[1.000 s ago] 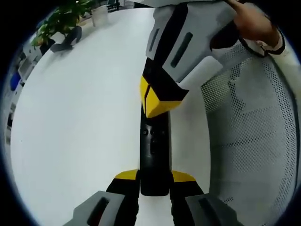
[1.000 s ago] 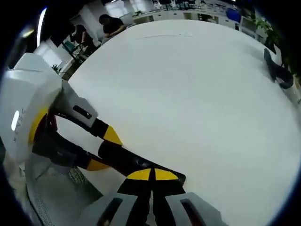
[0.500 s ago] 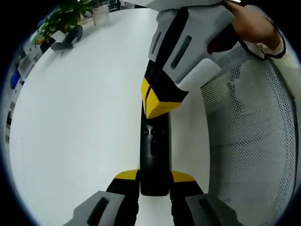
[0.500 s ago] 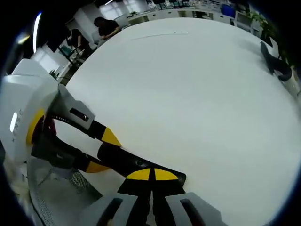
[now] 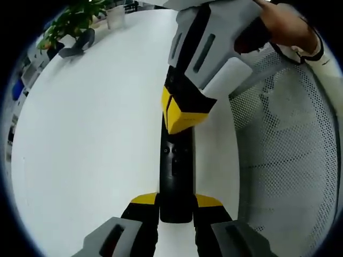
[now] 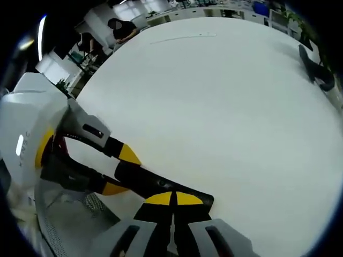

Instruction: Press the specified remote control buttons in sequence, fully releasing each button before pressing the next.

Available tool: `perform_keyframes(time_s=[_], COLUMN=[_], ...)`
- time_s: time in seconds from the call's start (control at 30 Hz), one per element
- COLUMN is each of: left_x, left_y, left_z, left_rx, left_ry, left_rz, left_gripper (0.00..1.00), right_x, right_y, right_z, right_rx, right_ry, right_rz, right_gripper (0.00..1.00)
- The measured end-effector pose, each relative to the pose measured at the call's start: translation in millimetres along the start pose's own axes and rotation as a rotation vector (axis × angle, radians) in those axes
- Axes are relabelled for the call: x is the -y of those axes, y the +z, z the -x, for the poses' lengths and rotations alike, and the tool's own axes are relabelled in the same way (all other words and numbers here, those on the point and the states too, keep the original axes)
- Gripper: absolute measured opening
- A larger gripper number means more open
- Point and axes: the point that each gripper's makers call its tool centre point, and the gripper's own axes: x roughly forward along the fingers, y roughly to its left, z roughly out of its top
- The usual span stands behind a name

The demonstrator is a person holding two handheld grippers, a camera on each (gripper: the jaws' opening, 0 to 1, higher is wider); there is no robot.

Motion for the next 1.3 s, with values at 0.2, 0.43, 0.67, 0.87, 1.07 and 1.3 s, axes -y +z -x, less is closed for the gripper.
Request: perform_keyframes(time_s=[0.2, 0.43, 0.67, 0.87, 1.07, 1.3], left_x=[0.0, 0.1, -0.3, 0.4, 0.0, 0.0], left_y=[0.2, 0.1, 0.1, -0.1, 0.3, 0.4], left_z=[0.2, 0.1, 0.4, 0.1, 0.3, 0.4], left_rx=[0.003, 0.005, 0.022, 0.041, 0.046, 0.045], left_ry=[0.001, 0.001, -0.013, 0.003, 0.001, 0.006], left_rz=[0.003, 0.002, 0.014, 0.009, 0.006, 0.015], left_gripper=[0.22, 0.22, 0.22, 0.22, 0.22, 0.22], right_x=[-7.9, -6.7, -6.9, -6.0, -5.2, -6.7], right_y=[-0.6, -1.8, -2.3, -1.8, -2.2, -2.8], right_z=[-0.3, -1.6, -2.8, -3.4, -3.8, -2.4], right_rx=[0.001, -0.016, -0.029, -0.049, -0.033, -0.017], right_ry=[0.029, 0.029, 0.008, 0.007, 0.01, 0.016], right_rz=[-0.006, -0.008, 0.007, -0.009, -0.007, 0.013], right_gripper=[0.0, 0.0, 0.0, 0.0, 0.0, 0.0])
